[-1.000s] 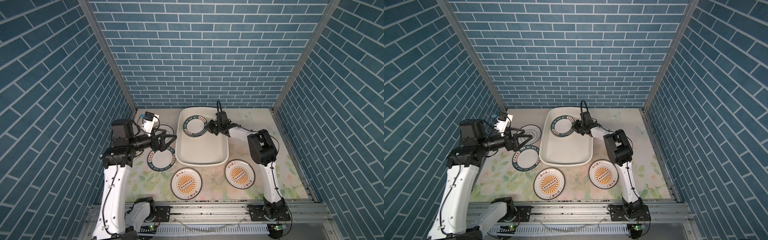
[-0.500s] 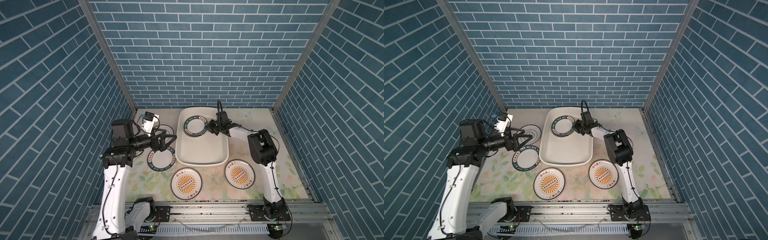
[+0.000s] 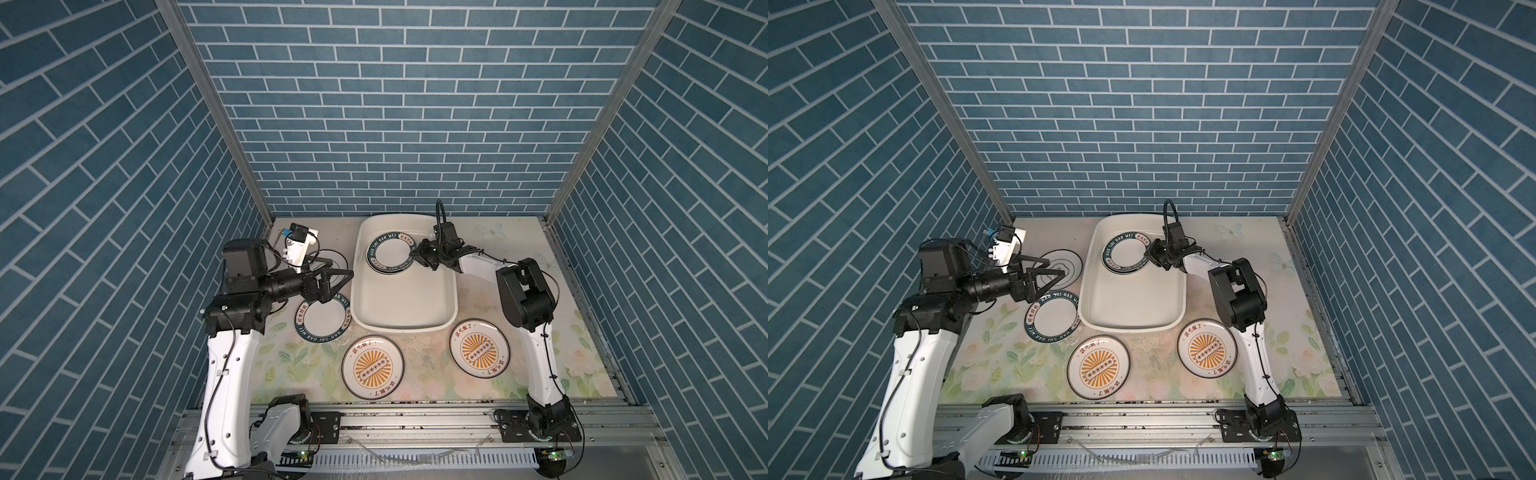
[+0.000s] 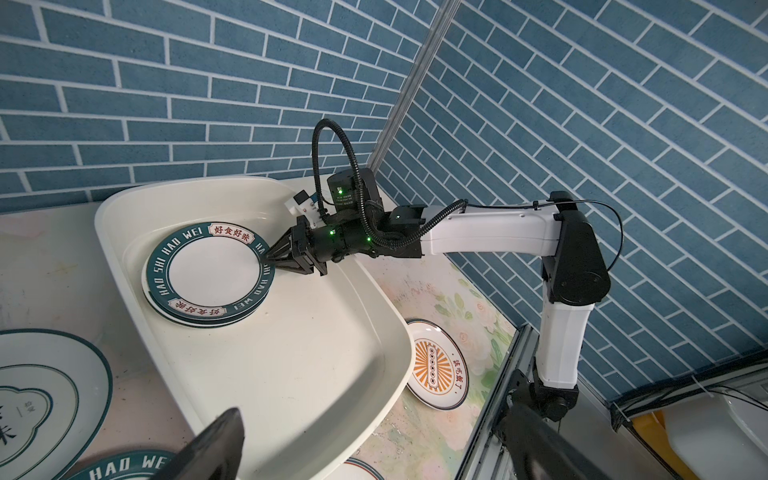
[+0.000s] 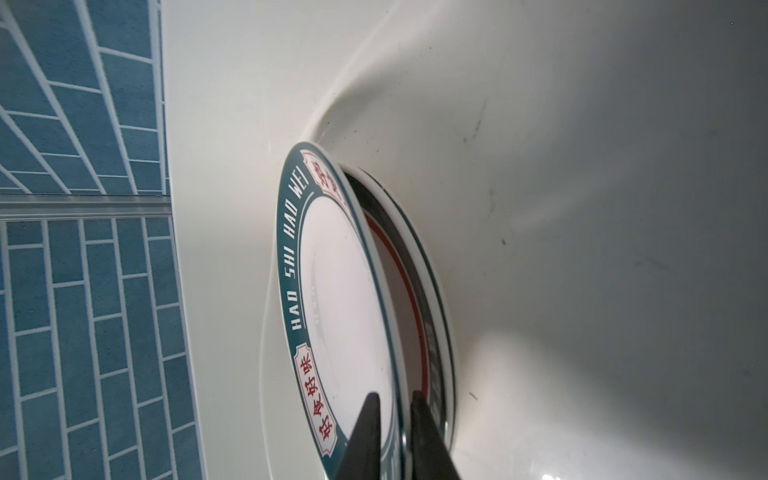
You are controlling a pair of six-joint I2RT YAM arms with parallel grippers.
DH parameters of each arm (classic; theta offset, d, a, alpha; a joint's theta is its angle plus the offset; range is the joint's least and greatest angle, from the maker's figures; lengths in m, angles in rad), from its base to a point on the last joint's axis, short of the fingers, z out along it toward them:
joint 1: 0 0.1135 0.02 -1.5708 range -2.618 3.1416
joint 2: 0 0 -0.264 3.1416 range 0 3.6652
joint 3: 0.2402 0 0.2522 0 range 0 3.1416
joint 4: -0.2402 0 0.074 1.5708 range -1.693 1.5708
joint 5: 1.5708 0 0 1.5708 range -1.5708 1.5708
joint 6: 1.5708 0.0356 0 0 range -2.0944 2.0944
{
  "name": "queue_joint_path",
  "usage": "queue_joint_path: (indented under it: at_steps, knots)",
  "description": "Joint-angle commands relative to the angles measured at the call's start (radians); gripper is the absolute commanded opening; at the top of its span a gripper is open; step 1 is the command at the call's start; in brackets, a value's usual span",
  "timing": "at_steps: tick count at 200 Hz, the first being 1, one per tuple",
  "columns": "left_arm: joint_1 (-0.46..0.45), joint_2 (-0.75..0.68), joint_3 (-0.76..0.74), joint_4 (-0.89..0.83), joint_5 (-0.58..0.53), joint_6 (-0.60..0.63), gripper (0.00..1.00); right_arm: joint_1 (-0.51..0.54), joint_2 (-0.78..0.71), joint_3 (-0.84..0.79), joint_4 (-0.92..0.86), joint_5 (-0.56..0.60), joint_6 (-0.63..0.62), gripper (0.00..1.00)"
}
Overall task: Place the plates into the plastic bin on the countertop
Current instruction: 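Lower the held plate onto the plates stacked in the bin, then open the right gripper to release the plate on the stack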
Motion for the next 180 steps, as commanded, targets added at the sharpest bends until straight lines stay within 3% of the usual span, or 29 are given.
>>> queue_joint_path:
  at_steps: [1, 116, 180]
  knots:
    - [0.006, -0.011, 0.001, -0.014, 0.013, 0.014, 1.0, -0.001, 0.024, 0.041, 0.005, -0.023, 0.011, 0.17]
    - [0.006, -0.015, -0.001, -0.021, 0.013, 0.032, 1.0, -0.003, 0.025, 0.071, -0.071, -0.011, -0.013, 0.3]
    - [0.006, -0.018, -0.001, -0.026, 0.016, 0.036, 1.0, -0.004, 0.026, 0.086, -0.115, -0.012, -0.031, 0.31]
